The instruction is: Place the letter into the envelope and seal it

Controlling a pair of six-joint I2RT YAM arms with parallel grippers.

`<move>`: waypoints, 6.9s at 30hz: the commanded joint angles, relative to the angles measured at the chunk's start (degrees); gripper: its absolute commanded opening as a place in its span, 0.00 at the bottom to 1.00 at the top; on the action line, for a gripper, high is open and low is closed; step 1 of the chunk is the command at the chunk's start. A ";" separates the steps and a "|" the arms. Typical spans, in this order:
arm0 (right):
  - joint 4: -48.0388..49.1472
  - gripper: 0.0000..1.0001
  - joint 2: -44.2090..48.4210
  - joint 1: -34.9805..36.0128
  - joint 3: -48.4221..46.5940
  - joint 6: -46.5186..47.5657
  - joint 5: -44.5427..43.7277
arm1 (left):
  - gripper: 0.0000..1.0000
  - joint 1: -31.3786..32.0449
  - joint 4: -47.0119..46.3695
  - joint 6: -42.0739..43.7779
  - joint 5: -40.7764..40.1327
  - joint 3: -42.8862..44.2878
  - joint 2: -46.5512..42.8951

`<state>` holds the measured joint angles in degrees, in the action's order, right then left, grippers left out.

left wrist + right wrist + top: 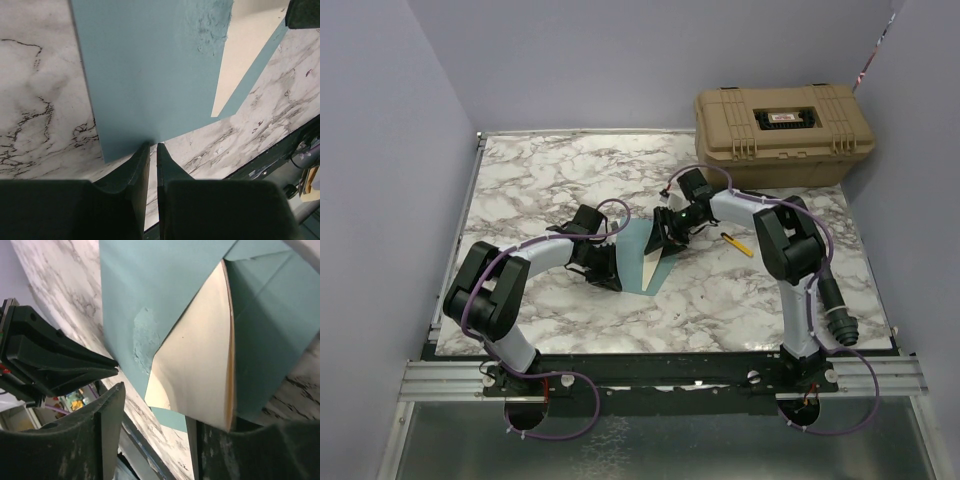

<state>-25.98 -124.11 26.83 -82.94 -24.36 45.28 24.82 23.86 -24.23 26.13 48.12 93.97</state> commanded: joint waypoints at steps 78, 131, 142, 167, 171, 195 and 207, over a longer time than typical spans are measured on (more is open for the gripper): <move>12.51 0.06 10.00 -3.73 8.94 -21.12 -18.82 | 0.31 0.97 -3.76 4.71 -16.21 20.96 18.50; 2.73 0.30 9.20 -4.51 3.58 -12.37 -24.14 | 0.36 1.12 -2.84 5.09 -13.37 22.46 21.06; 1.10 0.28 5.77 -4.51 2.57 -13.92 -25.45 | 0.35 1.11 -2.77 4.71 -13.65 21.99 21.03; 9.66 0.33 4.10 -4.53 5.02 -16.42 -19.01 | 0.34 1.20 -3.02 4.49 -11.51 21.98 21.60; 12.72 0.33 3.78 -4.51 5.04 -16.62 -17.31 | 0.34 1.25 -3.12 4.41 -11.77 21.69 21.69; 10.92 0.28 15.52 -2.77 16.53 -22.88 -20.33 | 0.57 0.67 -3.18 -0.70 -14.23 22.44 12.63; 12.63 0.22 9.03 -1.34 14.29 -24.01 -23.19 | 0.46 0.67 -5.39 1.46 -11.75 17.02 16.33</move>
<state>-12.91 -112.79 25.19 -66.94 -48.25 25.19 25.23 16.88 -24.12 13.78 67.70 107.53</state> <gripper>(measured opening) 0.229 0.493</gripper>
